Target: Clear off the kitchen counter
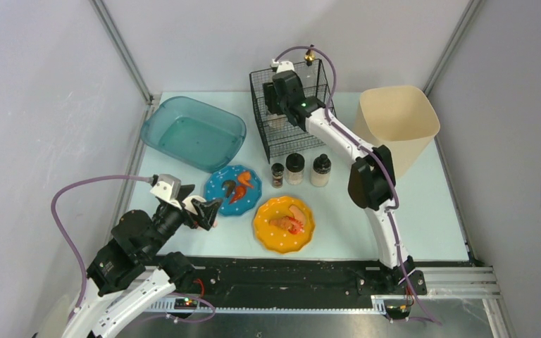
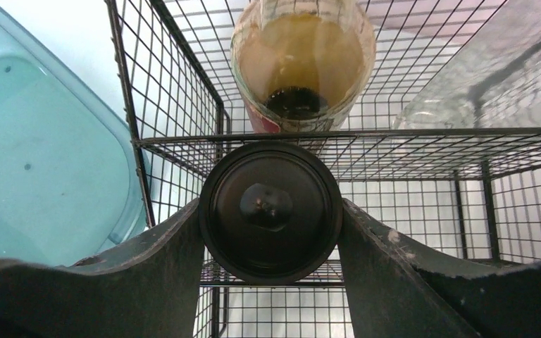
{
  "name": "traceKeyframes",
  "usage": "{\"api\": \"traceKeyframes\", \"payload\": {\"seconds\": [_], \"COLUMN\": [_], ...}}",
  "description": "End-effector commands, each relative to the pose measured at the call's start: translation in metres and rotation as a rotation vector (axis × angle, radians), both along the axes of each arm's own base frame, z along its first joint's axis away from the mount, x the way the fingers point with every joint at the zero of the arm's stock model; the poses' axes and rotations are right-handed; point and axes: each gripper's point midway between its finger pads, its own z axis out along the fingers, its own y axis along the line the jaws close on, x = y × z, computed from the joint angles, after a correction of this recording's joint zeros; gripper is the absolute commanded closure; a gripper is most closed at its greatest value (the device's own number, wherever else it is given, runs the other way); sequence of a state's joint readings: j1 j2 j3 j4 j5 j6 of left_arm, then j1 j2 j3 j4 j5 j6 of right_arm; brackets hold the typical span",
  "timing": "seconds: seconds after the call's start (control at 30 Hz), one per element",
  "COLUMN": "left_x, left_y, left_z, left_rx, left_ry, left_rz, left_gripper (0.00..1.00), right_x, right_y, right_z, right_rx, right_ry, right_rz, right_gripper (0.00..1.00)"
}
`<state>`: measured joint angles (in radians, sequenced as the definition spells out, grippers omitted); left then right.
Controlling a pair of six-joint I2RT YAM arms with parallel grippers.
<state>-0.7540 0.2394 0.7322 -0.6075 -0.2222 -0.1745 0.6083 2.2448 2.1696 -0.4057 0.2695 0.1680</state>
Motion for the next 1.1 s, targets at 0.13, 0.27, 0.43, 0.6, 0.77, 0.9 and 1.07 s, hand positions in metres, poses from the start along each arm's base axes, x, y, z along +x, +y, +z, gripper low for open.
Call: {"api": "traceKeyframes", "payload": {"seconds": [0.13,0.27,0.43,0.6,0.77,0.9,1.07], "left_x": [0.001,0.001,0.001,0.002,0.003,0.003,0.003], "left_y": [0.001,0.001,0.001,0.002,0.002,0.002,0.003], "left_z": [0.008,0.008,0.008,0.008,0.007,0.007,0.006], "left_rx": [-0.011,-0.011,-0.010,-0.010,-0.007,-0.007,-0.005], "left_ry": [-0.037,-0.036,-0.035,-0.036,-0.033,-0.032,-0.032], "left_rz": [0.001,0.003,0.004,0.009,0.012,0.013,0.017], "left_gripper": [0.02,0.02,0.02,0.02,0.02,0.02,0.02], "right_x": [0.026,0.025,0.023,0.021,0.015,0.009,-0.002], "right_y": [0.012,0.012,0.011,0.009,0.013,0.017,0.019], "right_z": [0.029,0.015,0.000,-0.012,-0.013,-0.009,0.009], "right_rx": [0.118,0.106,0.089,0.078,0.078,0.057,0.038], "right_ry": [-0.118,-0.098,-0.078,-0.052,-0.050,-0.063,-0.106], "right_rz": [-0.034,-0.034,-0.035,-0.041,-0.031,-0.014,-0.014], "right_gripper": [0.84,0.79,0.69,0.53,0.45,0.32,0.23]}}
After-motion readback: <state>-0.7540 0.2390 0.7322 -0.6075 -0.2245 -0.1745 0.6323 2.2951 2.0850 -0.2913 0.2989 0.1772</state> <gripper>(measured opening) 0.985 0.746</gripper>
